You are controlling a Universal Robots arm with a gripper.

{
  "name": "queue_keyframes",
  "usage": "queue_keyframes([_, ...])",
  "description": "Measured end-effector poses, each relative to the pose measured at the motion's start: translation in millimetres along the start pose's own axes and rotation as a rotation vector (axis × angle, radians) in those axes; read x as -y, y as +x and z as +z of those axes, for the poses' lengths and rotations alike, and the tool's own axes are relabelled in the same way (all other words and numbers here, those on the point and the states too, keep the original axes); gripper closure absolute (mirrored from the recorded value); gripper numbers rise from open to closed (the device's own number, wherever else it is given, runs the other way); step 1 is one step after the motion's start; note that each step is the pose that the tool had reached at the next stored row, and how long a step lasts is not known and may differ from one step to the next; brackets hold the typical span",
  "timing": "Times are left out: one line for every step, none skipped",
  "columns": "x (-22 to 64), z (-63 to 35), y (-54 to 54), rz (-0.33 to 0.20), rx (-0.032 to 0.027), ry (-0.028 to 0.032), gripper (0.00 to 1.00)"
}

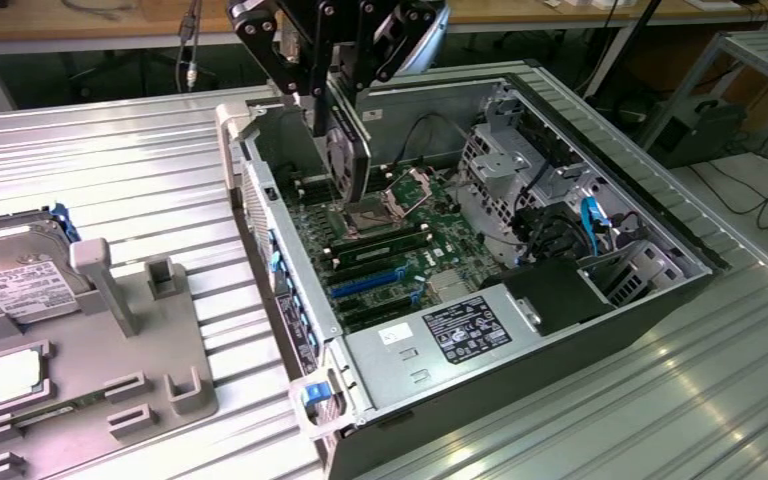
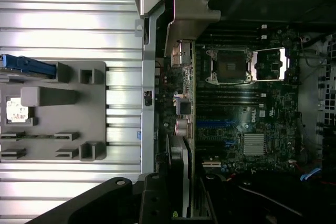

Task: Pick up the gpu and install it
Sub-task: 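Pick up the gpu and move the gpu toward the slot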

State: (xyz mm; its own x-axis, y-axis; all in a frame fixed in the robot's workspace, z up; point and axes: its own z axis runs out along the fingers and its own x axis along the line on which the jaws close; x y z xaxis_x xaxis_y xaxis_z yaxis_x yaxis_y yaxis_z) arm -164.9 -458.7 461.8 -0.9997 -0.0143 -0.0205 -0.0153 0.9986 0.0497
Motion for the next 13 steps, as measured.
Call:
queue_keyframes([0.0, 0.0, -1.4, 0.000, 0.0000, 0.0001, 0.72])
queue_keyframes([0.0, 0.1, -2.9, 0.000, 0.0000, 0.0000, 0.72])
queue_keyframes([0.1, 0.1, -5.6, 0.000, 0.0000, 0.0001, 0.72])
queue_keyframes([0.1, 0.1, -8.0, 0.000, 0.0000, 0.0001, 0.72])
queue_keyframes([0.1, 0.2, -10.2, 0.000, 0.0000, 0.0001, 0.72])
queue_keyframes([0.2, 0.2, -12.1, 0.000, 0.0000, 0.0000, 0.72])
queue_keyframes([0.2, 0.2, -13.8, 0.000, 0.0000, 0.0001, 0.72])
queue_keyframes([0.2, 0.3, -15.5, 0.000, 0.0000, 0.0001, 0.72])
queue_keyframes([0.2, 0.3, -17.4, 0.000, -0.0001, 0.0001, 0.72])
queue_keyframes([0.3, 0.4, -20.0, 0.000, 0.0000, 0.0001, 0.72])
queue_keyframes([0.3, 0.4, -21.6, 0.000, -0.0001, 0.0001, 0.72])
queue_keyframes([0.4, 0.5, -23.3, 0.000, 0.0000, 0.0000, 0.72])
queue_keyframes([0.4, 0.5, -25.0, 0.000, 0.0000, 0.0000, 0.72])
